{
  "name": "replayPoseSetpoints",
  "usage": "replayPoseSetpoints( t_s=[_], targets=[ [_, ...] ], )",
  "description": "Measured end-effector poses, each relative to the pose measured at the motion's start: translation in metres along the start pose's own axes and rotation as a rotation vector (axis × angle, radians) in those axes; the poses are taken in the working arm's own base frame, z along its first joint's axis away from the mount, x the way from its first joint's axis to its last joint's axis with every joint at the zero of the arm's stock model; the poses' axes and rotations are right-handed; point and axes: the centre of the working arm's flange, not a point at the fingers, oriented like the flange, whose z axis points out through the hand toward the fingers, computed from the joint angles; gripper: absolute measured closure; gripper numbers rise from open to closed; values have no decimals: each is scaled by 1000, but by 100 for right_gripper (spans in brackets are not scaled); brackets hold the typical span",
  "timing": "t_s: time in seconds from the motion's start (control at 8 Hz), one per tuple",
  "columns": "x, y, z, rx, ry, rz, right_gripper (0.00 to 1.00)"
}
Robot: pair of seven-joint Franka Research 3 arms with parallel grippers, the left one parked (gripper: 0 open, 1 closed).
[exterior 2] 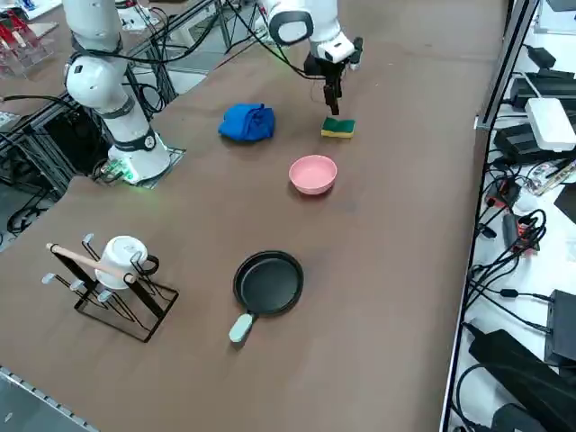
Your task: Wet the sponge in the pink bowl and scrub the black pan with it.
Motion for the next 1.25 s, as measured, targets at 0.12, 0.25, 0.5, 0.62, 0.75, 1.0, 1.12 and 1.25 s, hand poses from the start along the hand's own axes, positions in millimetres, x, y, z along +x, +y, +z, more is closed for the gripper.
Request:
replayPoseSetpoints(
  t_s=[0.12, 0.25, 0.5, 0.62, 0.75, 1.0, 1.12, 1.25],
  targets=[
    [1, -8, 12, -7, -8, -20, 0],
    [3, -12, 22, -9, -14, -27, 0],
    [10, -9, 34, -15, -18, -20, 0],
    [12, -7, 42, -20, -24, -16, 0],
    [13, -5, 52, -24, -33, -14, 0],
    [13, -4, 68, -31, -52, -13, 0],
    [14, -4, 73, -32, -54, -13, 0],
    [15, -4, 75, -32, -55, -12, 0]
  ],
)
